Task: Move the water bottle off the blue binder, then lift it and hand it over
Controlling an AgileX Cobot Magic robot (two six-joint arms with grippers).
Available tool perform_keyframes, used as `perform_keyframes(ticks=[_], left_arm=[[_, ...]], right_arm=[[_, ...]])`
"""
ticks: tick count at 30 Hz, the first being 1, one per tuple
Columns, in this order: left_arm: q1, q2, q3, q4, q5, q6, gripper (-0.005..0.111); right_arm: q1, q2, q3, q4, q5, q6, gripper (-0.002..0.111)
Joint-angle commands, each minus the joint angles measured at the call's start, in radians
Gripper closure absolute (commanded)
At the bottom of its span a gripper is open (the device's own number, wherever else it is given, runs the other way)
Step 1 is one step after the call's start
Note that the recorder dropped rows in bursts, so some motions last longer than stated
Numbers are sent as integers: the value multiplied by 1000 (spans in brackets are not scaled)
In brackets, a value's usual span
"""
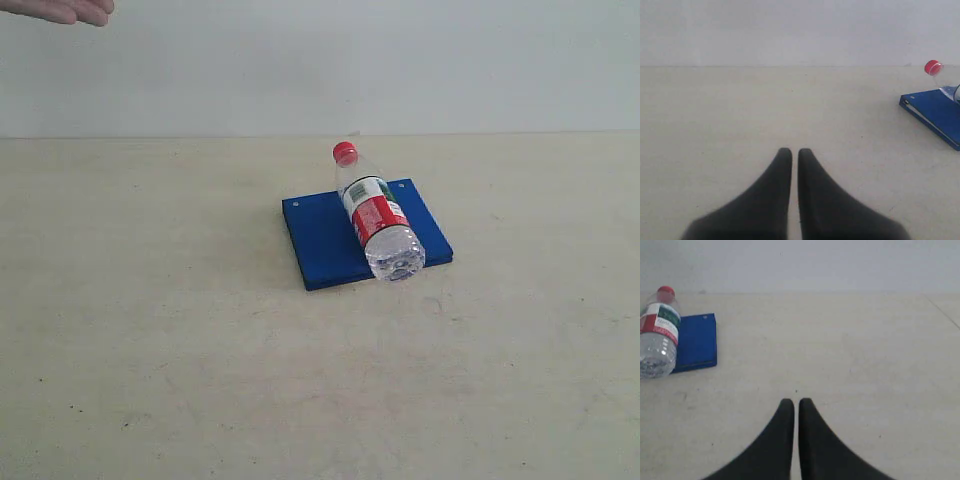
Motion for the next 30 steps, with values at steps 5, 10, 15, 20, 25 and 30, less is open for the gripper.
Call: perform_keyframes(ticks=[5,10,15,20,25,30], left_arm=[[-8,-1,4,-1,-16,4,102],[-8,-1,4,-1,-16,4,102],[-8,-1,4,-1,-16,4,102],[-8,-1,4,-1,-16,4,102],[-8,-1,4,-1,-16,4,102],[-8,-1,4,-1,-16,4,102]], right_arm=[[2,-4,-2,324,-610,416,107],[2,-4,-2,440,-320,759,107],[32,-4,-2,665,104,522,107],[68,-4,-172,969,-492,-44,107],[102,253,-411,880,-514,-410,107],[111,750,-579,865,-99,-488,107]])
